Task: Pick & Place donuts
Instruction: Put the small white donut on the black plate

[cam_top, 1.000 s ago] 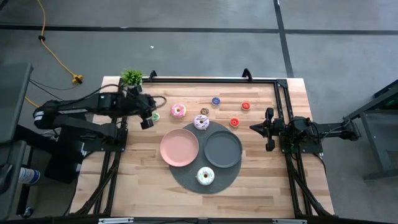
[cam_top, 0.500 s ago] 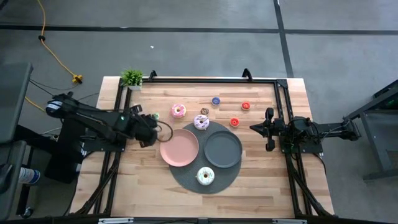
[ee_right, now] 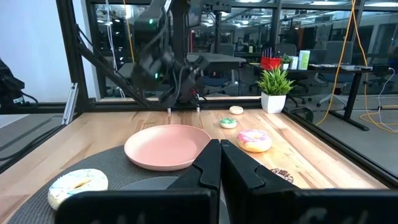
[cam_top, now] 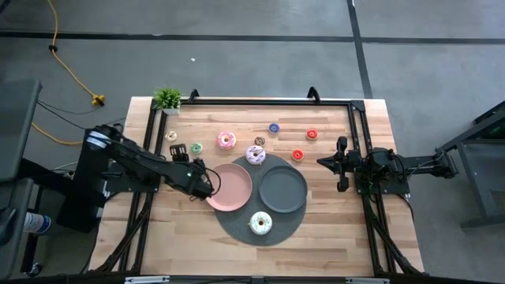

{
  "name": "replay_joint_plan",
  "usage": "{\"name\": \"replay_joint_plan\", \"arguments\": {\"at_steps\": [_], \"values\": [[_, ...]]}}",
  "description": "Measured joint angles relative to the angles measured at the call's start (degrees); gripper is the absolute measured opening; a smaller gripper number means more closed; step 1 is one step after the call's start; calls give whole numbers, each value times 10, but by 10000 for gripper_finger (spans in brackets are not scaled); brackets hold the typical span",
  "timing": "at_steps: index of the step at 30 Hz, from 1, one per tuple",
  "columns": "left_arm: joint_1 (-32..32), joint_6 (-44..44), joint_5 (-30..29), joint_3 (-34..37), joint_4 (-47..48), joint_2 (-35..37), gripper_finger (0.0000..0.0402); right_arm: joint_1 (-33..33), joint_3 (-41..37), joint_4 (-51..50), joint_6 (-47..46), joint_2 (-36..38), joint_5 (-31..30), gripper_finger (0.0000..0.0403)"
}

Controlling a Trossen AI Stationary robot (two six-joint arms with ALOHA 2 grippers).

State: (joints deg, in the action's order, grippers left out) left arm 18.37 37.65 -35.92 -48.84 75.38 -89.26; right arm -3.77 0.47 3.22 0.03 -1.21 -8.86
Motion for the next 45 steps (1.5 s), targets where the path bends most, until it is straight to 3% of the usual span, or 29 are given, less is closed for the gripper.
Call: {"name": "replay_joint_plan", "arguments": {"at_steps": [6, 13, 25, 33, 45], "values": [[-16, 13, -6, -2, 2, -74, 124, 0, 0, 2, 0, 0, 0, 0], [-70, 70, -11, -5, -2, -68, 124, 0, 0, 2, 0, -2, 0, 0], [-250, 80, -4, -5, -55, -35, 125, 0, 0, 3, 0, -3, 0, 0], [-386, 89, 47, -5, -79, -31, 125, 0, 0, 5, 0, -3, 0, 0], [-509, 40, 69, -8, -134, -31, 127, 0, 0, 5, 0, -3, 0, 0]]}}
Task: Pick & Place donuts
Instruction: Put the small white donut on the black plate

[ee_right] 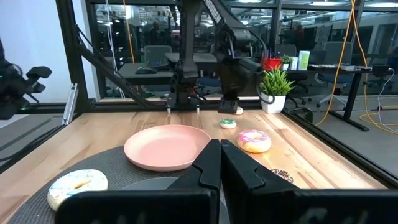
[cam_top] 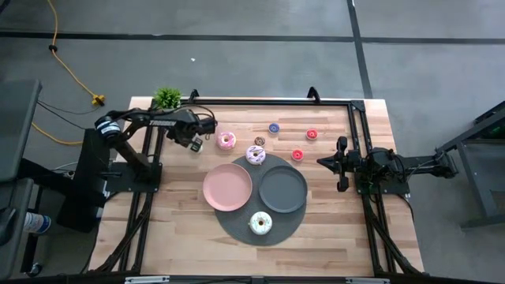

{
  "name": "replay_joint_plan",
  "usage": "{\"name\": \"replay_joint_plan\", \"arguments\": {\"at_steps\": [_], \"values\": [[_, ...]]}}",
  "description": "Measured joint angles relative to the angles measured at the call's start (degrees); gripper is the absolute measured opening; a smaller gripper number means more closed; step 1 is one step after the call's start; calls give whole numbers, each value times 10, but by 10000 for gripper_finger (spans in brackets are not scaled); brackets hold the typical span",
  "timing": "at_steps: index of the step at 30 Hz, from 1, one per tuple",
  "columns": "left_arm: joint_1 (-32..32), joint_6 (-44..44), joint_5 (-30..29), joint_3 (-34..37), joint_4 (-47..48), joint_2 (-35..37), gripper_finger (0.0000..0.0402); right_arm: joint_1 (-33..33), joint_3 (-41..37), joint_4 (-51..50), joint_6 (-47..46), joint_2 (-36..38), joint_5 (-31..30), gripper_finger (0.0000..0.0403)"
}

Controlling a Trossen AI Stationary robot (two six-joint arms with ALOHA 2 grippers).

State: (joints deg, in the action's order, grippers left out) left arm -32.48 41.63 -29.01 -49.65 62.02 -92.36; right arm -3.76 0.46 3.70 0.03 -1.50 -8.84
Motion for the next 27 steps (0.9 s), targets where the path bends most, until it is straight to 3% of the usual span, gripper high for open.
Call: {"name": "replay_joint_plan", "arguments": {"at_steps": [3, 13, 27], "values": [[-20, -12, 12, -7, -3, 0, 147, 0, 0, 0, 0, 0, 0, 0], [-45, -29, -4, -25, -15, -1, 267, 0, 0, 0, 0, 0, 0, 0], [-43, -54, -50, -25, -20, -2, 278, 0, 0, 0, 0, 0, 0, 0]]}}
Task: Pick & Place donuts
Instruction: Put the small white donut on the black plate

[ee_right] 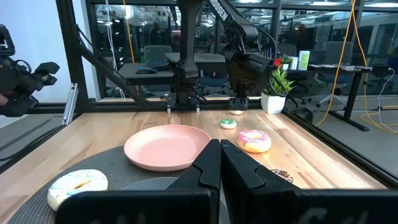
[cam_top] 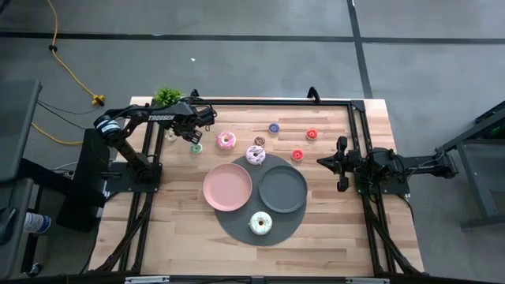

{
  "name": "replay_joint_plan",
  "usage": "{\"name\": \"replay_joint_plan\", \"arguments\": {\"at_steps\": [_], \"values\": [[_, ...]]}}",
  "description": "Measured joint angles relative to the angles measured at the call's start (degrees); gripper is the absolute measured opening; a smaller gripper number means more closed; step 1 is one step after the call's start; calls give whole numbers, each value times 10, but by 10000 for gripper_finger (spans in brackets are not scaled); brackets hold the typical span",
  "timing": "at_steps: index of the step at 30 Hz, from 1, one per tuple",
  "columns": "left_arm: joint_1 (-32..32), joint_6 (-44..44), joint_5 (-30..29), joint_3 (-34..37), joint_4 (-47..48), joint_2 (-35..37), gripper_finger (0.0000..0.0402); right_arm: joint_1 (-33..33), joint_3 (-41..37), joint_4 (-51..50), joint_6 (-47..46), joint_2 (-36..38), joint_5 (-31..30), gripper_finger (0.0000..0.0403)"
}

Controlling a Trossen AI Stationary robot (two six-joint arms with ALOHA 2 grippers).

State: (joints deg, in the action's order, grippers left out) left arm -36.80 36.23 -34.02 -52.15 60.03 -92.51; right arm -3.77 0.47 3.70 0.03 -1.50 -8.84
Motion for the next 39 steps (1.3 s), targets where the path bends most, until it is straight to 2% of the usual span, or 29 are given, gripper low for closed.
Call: {"name": "replay_joint_plan", "arguments": {"at_steps": [7, 21, 30, 39], "values": [[0, 6, 10, 10, 5, -35, 278, 0, 0, 0, 0, 0, 0, 0], [0, 75, 20, 10, 26, -78, 278, 0, 0, 0, 0, 0, 0, 0], [0, 56, -39, 10, 26, -78, 278, 0, 0, 0, 0, 0, 0, 0], [0, 56, -4, 10, 25, -79, 278, 0, 0, 0, 0, 0, 0, 0]]}}
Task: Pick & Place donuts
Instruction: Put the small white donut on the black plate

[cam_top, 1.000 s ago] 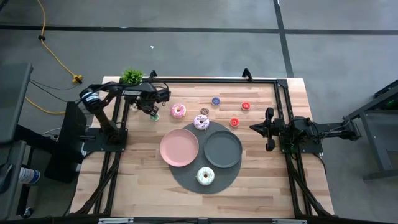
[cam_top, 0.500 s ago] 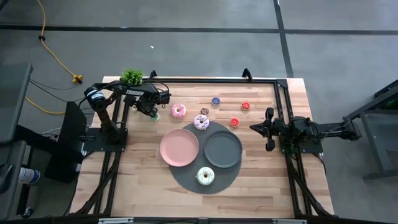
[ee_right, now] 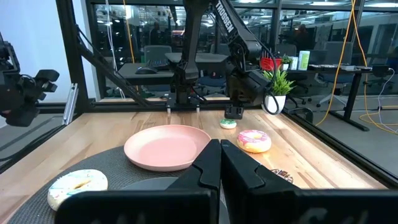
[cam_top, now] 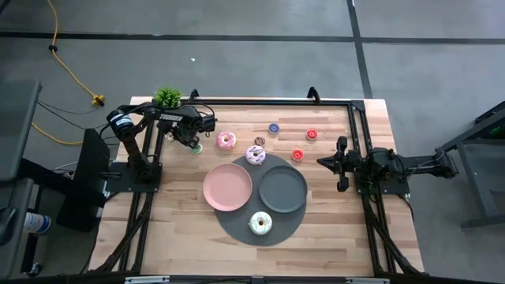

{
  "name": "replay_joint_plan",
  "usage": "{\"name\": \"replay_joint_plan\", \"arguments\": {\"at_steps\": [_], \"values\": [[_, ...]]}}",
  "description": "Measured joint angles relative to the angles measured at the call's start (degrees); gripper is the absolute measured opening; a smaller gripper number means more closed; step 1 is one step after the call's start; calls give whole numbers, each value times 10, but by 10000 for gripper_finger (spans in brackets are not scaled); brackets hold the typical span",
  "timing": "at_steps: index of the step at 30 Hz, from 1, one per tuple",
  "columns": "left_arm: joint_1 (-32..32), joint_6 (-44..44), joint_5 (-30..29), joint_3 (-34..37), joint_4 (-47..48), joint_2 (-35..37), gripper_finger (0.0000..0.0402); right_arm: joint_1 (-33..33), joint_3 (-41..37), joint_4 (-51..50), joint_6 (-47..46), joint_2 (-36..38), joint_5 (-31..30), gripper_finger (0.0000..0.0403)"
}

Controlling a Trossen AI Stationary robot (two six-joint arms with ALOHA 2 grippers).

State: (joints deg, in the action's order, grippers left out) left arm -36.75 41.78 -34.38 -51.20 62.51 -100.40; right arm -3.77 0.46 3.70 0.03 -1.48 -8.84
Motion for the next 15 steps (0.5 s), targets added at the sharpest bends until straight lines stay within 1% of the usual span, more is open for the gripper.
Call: {"name": "replay_joint_plan", "arguments": {"at_steps": [2, 5, 8, 15], "values": [[0, 0, 4, 0, 0, 0, 278, 0, 0, 0, 0, 0, 0, 0], [0, -7, -11, 1, -9, 0, 278, 0, 0, 0, 0, 0, 0, 0], [0, -15, -9, 8, -18, 0, 278, 0, 0, 0, 0, 0, 0, 0], [1, -9, -20, 41, -30, 2, 278, 0, 0, 0, 0, 0, 0, 0]]}}
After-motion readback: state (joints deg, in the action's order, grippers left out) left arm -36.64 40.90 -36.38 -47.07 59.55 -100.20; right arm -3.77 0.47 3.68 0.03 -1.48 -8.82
